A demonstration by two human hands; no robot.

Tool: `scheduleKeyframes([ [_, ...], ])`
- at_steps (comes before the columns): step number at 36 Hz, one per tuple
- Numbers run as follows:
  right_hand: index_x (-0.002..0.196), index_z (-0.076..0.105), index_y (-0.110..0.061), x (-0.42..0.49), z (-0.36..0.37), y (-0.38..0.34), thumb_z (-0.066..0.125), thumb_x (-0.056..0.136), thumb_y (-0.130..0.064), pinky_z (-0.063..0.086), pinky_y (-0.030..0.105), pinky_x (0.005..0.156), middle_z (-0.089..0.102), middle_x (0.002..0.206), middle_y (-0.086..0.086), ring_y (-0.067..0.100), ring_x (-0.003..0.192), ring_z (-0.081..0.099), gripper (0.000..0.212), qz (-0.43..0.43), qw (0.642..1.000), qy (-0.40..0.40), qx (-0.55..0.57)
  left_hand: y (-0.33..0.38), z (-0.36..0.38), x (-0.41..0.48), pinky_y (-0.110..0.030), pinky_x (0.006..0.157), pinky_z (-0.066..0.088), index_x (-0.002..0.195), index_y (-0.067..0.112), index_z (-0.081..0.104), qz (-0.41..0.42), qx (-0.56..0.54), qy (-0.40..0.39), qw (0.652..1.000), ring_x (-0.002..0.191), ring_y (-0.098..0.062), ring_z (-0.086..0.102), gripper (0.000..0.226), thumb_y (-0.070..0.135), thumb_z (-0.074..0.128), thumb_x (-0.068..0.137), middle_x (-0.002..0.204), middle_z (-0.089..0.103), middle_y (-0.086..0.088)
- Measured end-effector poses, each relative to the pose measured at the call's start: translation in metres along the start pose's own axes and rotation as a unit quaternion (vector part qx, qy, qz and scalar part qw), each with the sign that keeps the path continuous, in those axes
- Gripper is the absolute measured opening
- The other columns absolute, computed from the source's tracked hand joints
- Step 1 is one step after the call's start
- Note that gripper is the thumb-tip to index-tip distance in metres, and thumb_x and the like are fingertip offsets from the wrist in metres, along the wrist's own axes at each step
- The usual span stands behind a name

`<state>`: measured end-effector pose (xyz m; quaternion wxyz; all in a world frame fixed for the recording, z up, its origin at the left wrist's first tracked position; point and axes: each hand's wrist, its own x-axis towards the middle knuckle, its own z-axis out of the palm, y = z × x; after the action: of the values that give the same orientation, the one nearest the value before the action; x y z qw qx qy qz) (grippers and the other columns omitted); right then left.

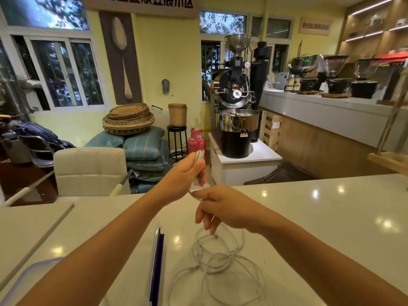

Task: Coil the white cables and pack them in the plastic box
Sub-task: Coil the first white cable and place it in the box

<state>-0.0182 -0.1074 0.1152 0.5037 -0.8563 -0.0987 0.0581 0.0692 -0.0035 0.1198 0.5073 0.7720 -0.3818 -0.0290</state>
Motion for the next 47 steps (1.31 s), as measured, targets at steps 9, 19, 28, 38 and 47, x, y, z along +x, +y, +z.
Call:
scheduleKeyframes([
  [9, 0.07, 0.06, -0.013, -0.002, -0.052, -0.007, 0.063, 0.078, -0.005, 0.052, 0.014, 0.049, 0.063, 0.064, 0.004, 0.003, 0.047, 0.06, 0.011, -0.129, 0.987, 0.099, 0.017, -0.004, 0.0, -0.017, -0.026, 0.062, 0.041, 0.078, 0.009, 0.052, -0.047, -0.185, -0.161, 0.968, 0.054, -0.009, 0.052, 0.027, 0.03, 0.038, 0.087, 0.056, 0.057, 0.005],
  [19, 0.069, 0.06, -0.023, 0.005, -0.058, 0.013, 0.064, 0.075, -0.001, 0.049, 0.01, 0.064, 0.065, 0.06, -0.019, -0.003, 0.061, 0.059, 0.023, -0.233, 0.958, 0.166, 0.021, 0.001, -0.002, -0.017, -0.02, 0.058, 0.049, 0.08, 0.012, 0.058, -0.038, -0.392, -0.27, 0.879, 0.051, -0.008, 0.053, 0.019, 0.028, 0.065, 0.076, 0.056, 0.057, 0.004],
  [28, 0.078, 0.058, -0.023, 0.009, -0.042, 0.021, 0.047, 0.089, -0.009, 0.052, 0.025, 0.079, 0.062, 0.083, -0.005, 0.007, 0.081, 0.06, 0.02, -0.203, 0.956, 0.178, 0.119, 0.001, -0.004, -0.012, -0.022, 0.057, 0.053, 0.079, 0.011, 0.067, -0.018, -0.457, -0.207, 0.865, 0.045, -0.005, 0.051, 0.018, 0.026, 0.07, 0.07, 0.052, 0.053, 0.005],
  [38, 0.077, 0.072, -0.015, 0.009, -0.051, 0.019, 0.056, 0.071, -0.012, 0.059, 0.027, 0.067, 0.073, 0.075, -0.002, 0.013, 0.073, 0.069, 0.018, -0.12, 0.936, 0.037, 0.33, 0.0, -0.005, -0.011, -0.023, 0.058, 0.054, 0.084, 0.005, 0.062, -0.034, -0.537, -0.22, 0.814, 0.045, -0.005, 0.052, 0.012, 0.016, 0.06, 0.079, 0.052, 0.053, 0.005],
  [47, 0.08, 0.072, -0.01, 0.011, -0.05, 0.023, 0.059, 0.072, 0.002, 0.059, 0.024, 0.065, 0.074, 0.069, -0.002, 0.013, 0.068, 0.07, 0.019, -0.115, 0.951, 0.087, 0.273, 0.01, -0.006, -0.01, -0.021, 0.057, 0.053, 0.094, 0.004, 0.053, -0.125, -0.441, -0.14, 0.878, 0.049, -0.008, 0.051, 0.023, 0.014, 0.033, 0.091, 0.052, 0.05, 0.002],
])
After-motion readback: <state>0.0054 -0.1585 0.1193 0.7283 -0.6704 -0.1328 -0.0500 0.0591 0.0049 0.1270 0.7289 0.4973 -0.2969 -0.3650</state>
